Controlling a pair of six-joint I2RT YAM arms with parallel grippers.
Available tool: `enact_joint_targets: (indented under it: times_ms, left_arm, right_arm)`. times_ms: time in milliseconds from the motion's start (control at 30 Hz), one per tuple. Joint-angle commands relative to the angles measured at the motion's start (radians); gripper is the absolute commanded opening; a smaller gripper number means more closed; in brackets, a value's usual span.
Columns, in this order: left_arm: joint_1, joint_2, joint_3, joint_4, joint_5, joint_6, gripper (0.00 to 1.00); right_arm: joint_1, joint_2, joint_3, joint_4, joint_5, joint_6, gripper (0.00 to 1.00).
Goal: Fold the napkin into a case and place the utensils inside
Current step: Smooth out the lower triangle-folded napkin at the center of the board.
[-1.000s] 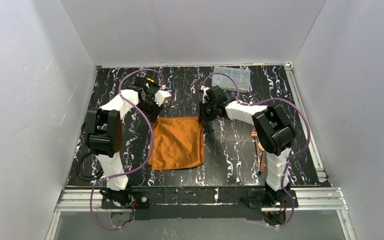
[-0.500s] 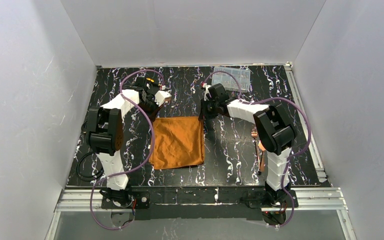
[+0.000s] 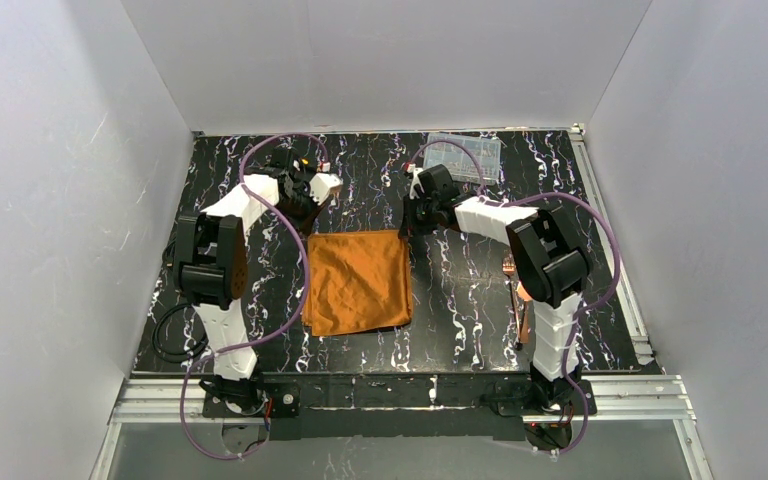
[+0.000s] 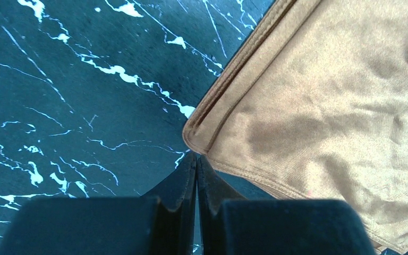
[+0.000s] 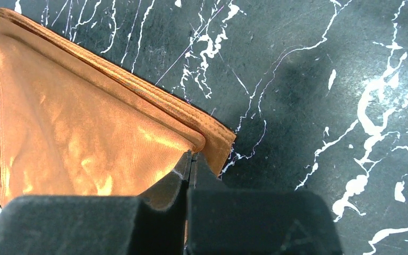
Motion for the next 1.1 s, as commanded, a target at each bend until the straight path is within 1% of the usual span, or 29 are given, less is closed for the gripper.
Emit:
enact_joint_targets:
  times_ms: [0, 33, 67, 100, 167, 233, 267, 300, 333, 367, 400, 467, 500, 533, 567, 633, 700, 733, 800, 933, 967, 1033, 1067]
  left_arm:
    - [0.004, -0.028, 0.054, -0.03, 0.012, -0.025, 0.0]
    - [0.004, -0.046, 0.056, -0.042, 0.017, -0.024, 0.06]
    - [0.004, -0.072, 0.056, -0.048, 0.019, -0.025, 0.16]
    - [0.005, -0.102, 0.053, -0.053, 0.02, -0.026, 0.26]
    - [0.01, -0.167, 0.049, -0.072, 0.032, -0.019, 0.38]
    - [0.019, -0.234, 0.045, -0.092, 0.043, -0.019, 0.53]
    - [0.026, -0.272, 0.042, -0.104, 0.051, -0.02, 0.58]
    - [0.033, -0.305, 0.038, -0.121, 0.068, -0.021, 0.62]
    - [0.041, -0.346, 0.027, -0.125, 0.084, -0.019, 0.68]
    - [0.051, -0.387, 0.01, -0.119, 0.101, -0.018, 0.87]
    - [0.062, -0.449, -0.013, -0.1, 0.115, -0.031, 0.98]
    - [0.082, -0.535, -0.087, -0.018, 0.102, -0.091, 0.99]
    - [0.086, -0.574, -0.138, 0.032, 0.077, -0.111, 0.98]
    - [0.087, -0.599, -0.173, 0.034, 0.094, -0.068, 0.98]
    - [0.088, -0.609, -0.193, -0.015, 0.144, 0.005, 0.95]
    - [0.086, -0.62, -0.208, -0.165, 0.274, 0.188, 0.83]
    - [0.072, -0.642, -0.27, -0.184, 0.319, 0.233, 0.73]
    - [0.051, -0.642, -0.305, -0.164, 0.302, 0.224, 0.69]
    - [0.007, -0.604, -0.335, -0.152, 0.239, 0.206, 0.66]
    - [-0.011, -0.479, -0.315, -0.147, 0.224, 0.125, 0.58]
    - [-0.013, -0.446, -0.307, -0.13, 0.214, 0.093, 0.55]
    - [-0.014, -0.375, -0.277, -0.106, 0.191, 0.042, 0.44]
    - [-0.014, -0.34, -0.252, -0.095, 0.177, 0.015, 0.41]
  right_arm:
    - [-0.003, 0.022, 0.058, -0.003, 0.023, -0.028, 0.08]
    - [-0.003, 0.02, 0.062, -0.007, 0.029, -0.037, 0.11]
    - [-0.003, 0.015, 0.064, -0.011, 0.04, -0.042, 0.15]
    - [-0.003, 0.002, 0.064, -0.012, 0.054, -0.047, 0.22]
    - [-0.001, -0.037, 0.053, 0.003, 0.077, -0.049, 0.33]
    - [-0.001, -0.088, 0.033, 0.032, 0.089, -0.051, 0.4]
    - [0.002, -0.111, 0.025, 0.038, 0.098, -0.051, 0.45]
    - [0.006, -0.135, 0.018, 0.041, 0.106, -0.055, 0.51]
    - [0.01, -0.154, 0.011, 0.036, 0.122, -0.065, 0.6]
    - [0.017, -0.178, -0.002, 0.029, 0.132, -0.074, 0.63]
    - [0.025, -0.211, -0.017, 0.026, 0.135, -0.082, 0.64]
    - [0.052, -0.271, -0.071, 0.039, 0.128, -0.096, 0.62]
    - [0.065, -0.299, -0.102, 0.052, 0.112, -0.094, 0.59]
    - [0.078, -0.323, -0.137, 0.067, 0.088, -0.089, 0.55]
    - [0.092, -0.343, -0.176, 0.079, 0.062, -0.081, 0.51]
    - [0.122, -0.371, -0.222, 0.087, 0.01, -0.068, 0.45]
    - [0.149, -0.394, -0.271, 0.122, -0.015, -0.058, 0.43]
    - [0.16, -0.4, -0.291, 0.139, -0.022, -0.049, 0.42]
    - [0.168, -0.395, -0.307, 0.152, -0.035, -0.033, 0.41]
    - [0.174, -0.363, -0.31, 0.179, -0.039, -0.016, 0.4]
    - [0.174, -0.35, -0.308, 0.186, -0.034, -0.017, 0.4]
    - [0.174, -0.32, -0.295, 0.199, -0.027, -0.021, 0.4]
    - [0.175, -0.302, -0.283, 0.204, -0.025, -0.023, 0.41]
